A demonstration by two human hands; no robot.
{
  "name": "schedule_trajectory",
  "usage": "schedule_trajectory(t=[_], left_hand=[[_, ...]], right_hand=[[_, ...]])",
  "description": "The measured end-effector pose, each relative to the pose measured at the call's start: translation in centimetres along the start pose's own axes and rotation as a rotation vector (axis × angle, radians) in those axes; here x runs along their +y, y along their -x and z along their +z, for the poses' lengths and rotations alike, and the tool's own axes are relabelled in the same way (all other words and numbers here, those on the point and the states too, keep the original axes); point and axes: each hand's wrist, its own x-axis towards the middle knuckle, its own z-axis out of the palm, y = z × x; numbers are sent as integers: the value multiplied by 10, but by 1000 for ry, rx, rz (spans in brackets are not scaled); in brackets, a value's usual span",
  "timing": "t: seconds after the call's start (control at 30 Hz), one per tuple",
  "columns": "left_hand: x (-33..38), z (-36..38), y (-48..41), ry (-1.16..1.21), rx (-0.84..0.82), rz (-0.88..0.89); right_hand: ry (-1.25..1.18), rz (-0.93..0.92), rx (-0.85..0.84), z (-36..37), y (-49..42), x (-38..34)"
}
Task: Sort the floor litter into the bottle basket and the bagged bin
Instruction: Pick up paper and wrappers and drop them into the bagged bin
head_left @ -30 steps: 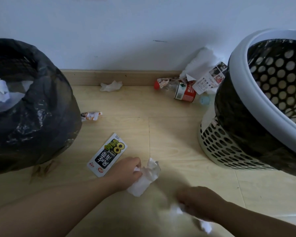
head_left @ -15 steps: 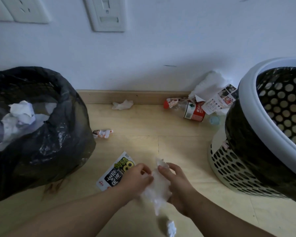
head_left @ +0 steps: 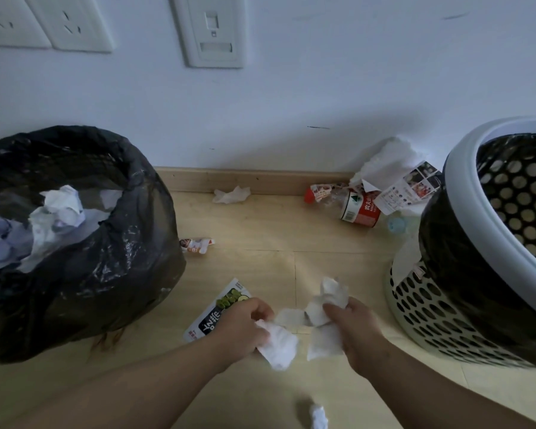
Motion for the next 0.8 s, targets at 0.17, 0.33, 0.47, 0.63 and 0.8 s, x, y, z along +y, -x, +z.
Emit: schedule_trajectory(t=[0.17, 0.33, 0.47, 0.63, 0.8], left_hand=[[1, 11, 3, -226, 92, 200], [-1, 36, 25, -607, -199, 483], [-16, 58, 37, -1015, -236, 764], [-51, 94, 30, -1069, -41, 955], [-47, 91, 30, -1085, -167, 965]], right_hand=[[-190, 67, 59, -8, -10, -8], [-293, 133, 94, -15, -19, -2], [-173, 105, 142, -24, -25, 6], [-77, 107, 150, -26, -28, 12], [17, 102, 146, -28, -32, 16]])
